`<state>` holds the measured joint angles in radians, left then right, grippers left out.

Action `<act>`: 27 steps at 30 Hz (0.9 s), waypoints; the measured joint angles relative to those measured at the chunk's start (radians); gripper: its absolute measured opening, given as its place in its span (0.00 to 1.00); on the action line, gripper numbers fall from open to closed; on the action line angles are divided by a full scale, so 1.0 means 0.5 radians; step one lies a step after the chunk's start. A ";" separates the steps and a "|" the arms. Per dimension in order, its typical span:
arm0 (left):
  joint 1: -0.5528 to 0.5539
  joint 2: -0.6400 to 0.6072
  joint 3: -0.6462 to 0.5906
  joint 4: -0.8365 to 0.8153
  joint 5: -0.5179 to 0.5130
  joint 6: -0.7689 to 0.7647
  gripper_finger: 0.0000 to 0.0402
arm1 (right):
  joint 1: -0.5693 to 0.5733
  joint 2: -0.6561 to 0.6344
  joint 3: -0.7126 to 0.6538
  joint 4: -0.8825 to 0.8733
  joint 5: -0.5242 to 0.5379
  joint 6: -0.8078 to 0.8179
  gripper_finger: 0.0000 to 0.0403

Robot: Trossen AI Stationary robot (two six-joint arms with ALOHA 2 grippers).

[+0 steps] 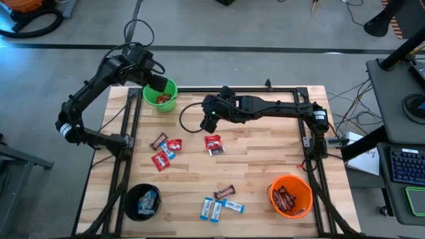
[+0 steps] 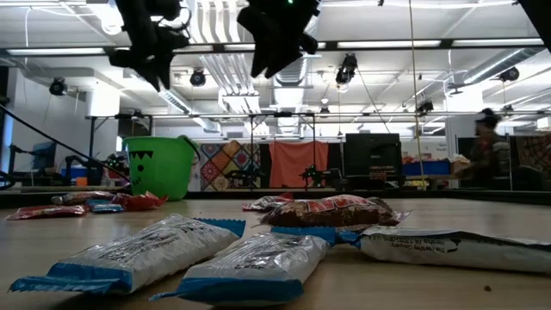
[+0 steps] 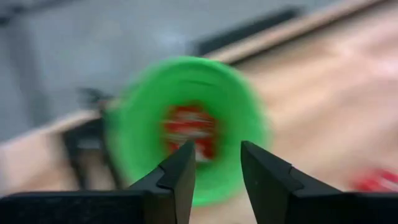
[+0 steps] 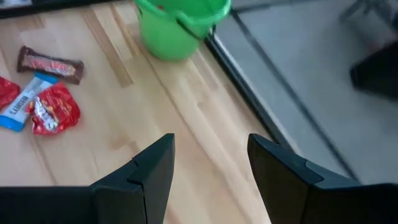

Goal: Sort candy
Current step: Put the red candy into the green bucket

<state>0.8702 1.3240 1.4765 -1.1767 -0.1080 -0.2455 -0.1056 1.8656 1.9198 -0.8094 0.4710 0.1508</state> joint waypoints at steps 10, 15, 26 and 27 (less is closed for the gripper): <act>-0.416 -0.222 0.000 0.034 0.714 -0.268 0.27 | 0.000 0.002 -0.335 -0.291 -0.343 0.382 0.49; -0.708 -0.341 0.000 0.034 0.713 -0.409 0.27 | 0.015 0.003 -0.480 -0.090 -0.506 0.283 0.49; -1.298 -0.522 0.000 0.069 0.474 -0.899 0.27 | -0.117 0.002 -0.566 -0.019 -1.085 0.381 0.49; -1.349 -0.527 0.000 0.070 0.427 -0.917 0.27 | -0.130 0.002 -0.590 -0.022 -1.093 0.382 0.49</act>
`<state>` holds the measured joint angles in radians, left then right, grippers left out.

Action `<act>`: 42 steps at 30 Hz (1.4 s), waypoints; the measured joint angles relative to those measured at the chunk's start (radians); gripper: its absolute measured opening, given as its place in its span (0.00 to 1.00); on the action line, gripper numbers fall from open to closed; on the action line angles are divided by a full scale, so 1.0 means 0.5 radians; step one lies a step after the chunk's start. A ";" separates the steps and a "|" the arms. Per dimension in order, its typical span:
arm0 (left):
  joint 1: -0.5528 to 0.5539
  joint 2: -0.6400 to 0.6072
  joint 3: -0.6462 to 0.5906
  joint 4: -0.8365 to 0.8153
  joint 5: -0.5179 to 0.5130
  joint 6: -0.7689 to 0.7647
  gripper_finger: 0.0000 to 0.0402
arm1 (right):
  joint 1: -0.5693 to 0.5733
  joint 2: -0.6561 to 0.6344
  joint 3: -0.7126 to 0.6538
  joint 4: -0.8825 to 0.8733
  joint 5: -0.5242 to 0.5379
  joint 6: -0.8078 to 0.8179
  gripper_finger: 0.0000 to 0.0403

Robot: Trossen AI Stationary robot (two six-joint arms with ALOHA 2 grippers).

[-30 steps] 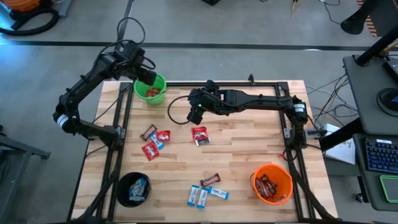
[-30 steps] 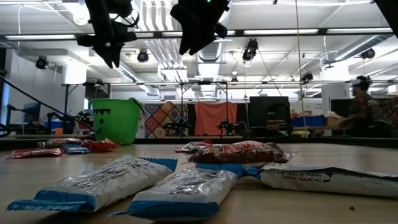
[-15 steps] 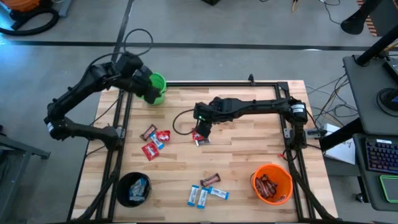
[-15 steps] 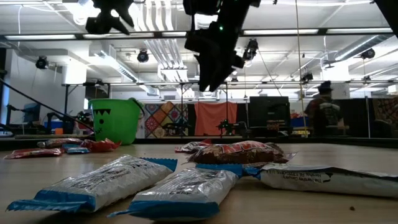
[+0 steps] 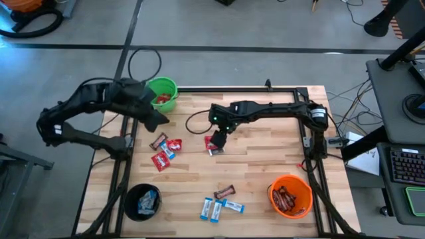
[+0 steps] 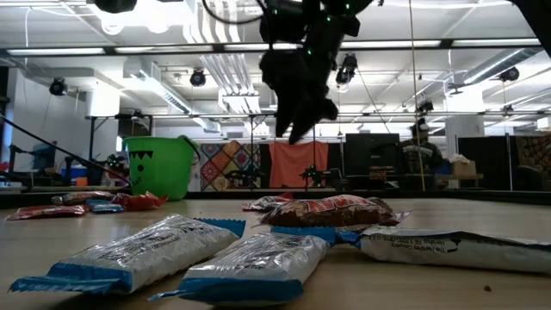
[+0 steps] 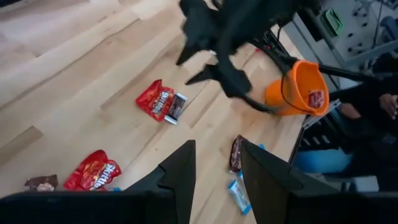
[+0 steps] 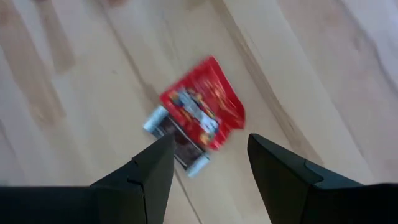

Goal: Sort candy
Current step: Put the red candy into the green bucket

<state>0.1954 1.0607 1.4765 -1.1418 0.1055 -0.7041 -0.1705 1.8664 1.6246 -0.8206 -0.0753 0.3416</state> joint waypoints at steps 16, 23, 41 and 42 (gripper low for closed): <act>-0.285 0.068 0.000 0.075 -0.295 -0.010 0.27 | -0.063 0.219 -0.215 0.312 -0.180 0.402 0.49; -0.285 0.035 0.000 0.069 -0.295 0.029 0.27 | -0.070 0.288 -0.215 0.354 -0.164 0.351 0.49; -0.284 0.003 0.000 0.040 -0.298 0.082 0.27 | -0.079 0.288 -0.215 0.395 -0.181 -0.224 0.49; -0.284 0.003 0.000 0.038 -0.298 0.082 0.27 | -0.079 0.288 -0.215 0.394 -0.181 -0.288 0.49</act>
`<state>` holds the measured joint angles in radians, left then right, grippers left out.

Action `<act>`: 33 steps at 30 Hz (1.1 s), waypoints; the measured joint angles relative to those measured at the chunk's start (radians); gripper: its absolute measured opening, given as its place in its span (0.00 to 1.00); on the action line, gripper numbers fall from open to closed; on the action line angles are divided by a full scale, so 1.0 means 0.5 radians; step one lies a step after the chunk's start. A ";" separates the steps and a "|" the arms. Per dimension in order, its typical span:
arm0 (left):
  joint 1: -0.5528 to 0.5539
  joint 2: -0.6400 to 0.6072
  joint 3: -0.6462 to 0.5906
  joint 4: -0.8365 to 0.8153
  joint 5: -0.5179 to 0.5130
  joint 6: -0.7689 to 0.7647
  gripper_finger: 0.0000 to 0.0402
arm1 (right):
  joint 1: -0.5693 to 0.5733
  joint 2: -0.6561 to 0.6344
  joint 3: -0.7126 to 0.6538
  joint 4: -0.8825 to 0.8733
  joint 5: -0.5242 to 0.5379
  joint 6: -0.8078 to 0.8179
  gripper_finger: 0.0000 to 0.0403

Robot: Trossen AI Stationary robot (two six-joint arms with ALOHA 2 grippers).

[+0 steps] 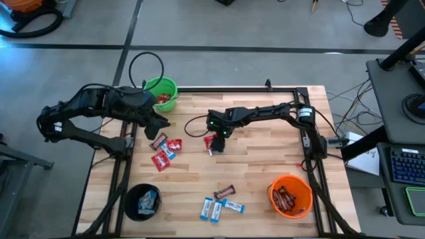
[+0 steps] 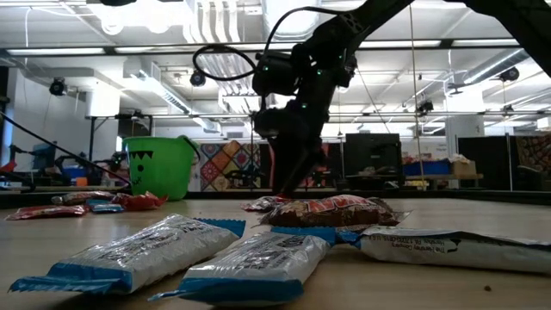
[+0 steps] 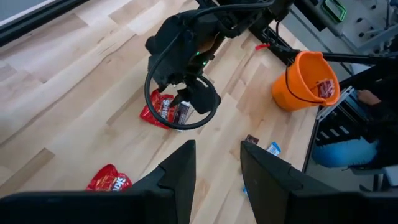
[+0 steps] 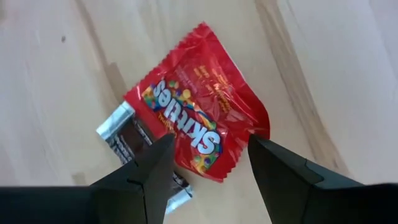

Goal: Sort candy
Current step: Put the red candy into the green bucket

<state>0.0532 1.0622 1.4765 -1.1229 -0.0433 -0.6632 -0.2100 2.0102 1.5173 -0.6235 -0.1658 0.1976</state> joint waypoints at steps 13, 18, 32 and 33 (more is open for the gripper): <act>0.000 0.000 0.000 -0.009 0.000 0.000 0.27 | 0.000 -0.002 0.000 0.001 -0.001 -0.769 0.49; 0.000 0.000 0.000 -0.021 0.000 0.012 0.27 | 0.000 -0.002 0.000 0.002 0.001 -0.904 0.49; 0.002 0.000 0.000 -0.020 -0.005 0.053 0.27 | 0.000 0.003 -0.106 0.165 0.017 -0.853 0.49; 0.002 0.000 0.000 -0.020 -0.005 0.053 0.27 | 0.000 0.003 -0.129 0.196 0.017 -0.838 0.49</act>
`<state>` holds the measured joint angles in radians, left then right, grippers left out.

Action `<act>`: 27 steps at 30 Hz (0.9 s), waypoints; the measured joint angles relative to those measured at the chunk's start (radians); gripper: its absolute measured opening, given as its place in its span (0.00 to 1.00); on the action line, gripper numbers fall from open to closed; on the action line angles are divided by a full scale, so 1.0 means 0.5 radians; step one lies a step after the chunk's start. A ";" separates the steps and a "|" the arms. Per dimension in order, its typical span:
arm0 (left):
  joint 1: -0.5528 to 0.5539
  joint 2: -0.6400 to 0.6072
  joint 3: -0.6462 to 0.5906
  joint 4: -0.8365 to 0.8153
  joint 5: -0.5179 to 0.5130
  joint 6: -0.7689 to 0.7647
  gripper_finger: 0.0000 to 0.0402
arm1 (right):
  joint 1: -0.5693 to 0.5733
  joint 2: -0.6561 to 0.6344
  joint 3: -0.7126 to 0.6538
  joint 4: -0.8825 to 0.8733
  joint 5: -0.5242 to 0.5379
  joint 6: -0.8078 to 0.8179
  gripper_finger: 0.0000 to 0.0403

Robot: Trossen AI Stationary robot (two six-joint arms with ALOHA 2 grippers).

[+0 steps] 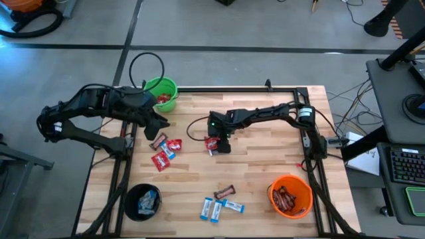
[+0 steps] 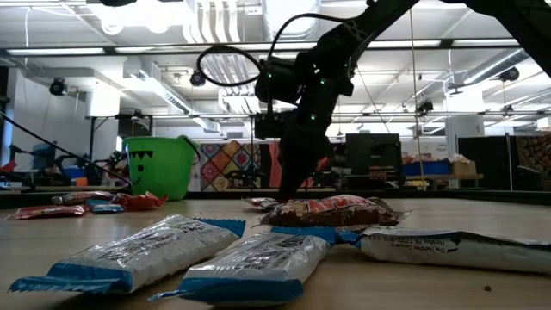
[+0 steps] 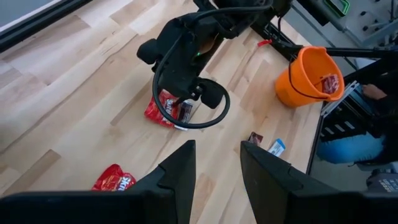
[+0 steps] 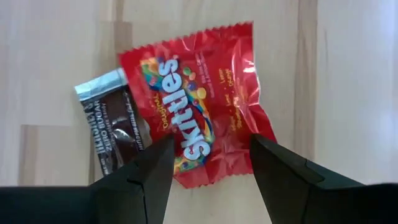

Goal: Sort candy
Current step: Put the red candy into the green bucket

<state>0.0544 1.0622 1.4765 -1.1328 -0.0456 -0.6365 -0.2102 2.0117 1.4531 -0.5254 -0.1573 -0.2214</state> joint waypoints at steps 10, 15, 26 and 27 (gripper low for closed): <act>0.000 0.000 0.000 0.000 -0.002 0.022 0.27 | 0.000 -0.004 -0.142 0.125 0.002 0.263 0.48; 0.000 0.000 0.000 -0.001 -0.049 0.022 0.27 | 0.000 -0.008 -0.180 0.139 -0.003 0.392 0.37; 0.000 0.000 0.000 -0.018 -0.050 0.022 0.27 | -0.041 -0.006 -0.189 0.150 -0.093 0.574 0.03; 0.000 0.000 0.000 -0.022 -0.050 0.022 0.27 | -0.046 -0.006 -0.186 0.148 -0.093 0.600 0.03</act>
<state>0.0544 1.0622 1.4765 -1.1440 -0.0708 -0.6255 -0.2333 2.0087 1.3598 -0.4512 -0.2039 0.0787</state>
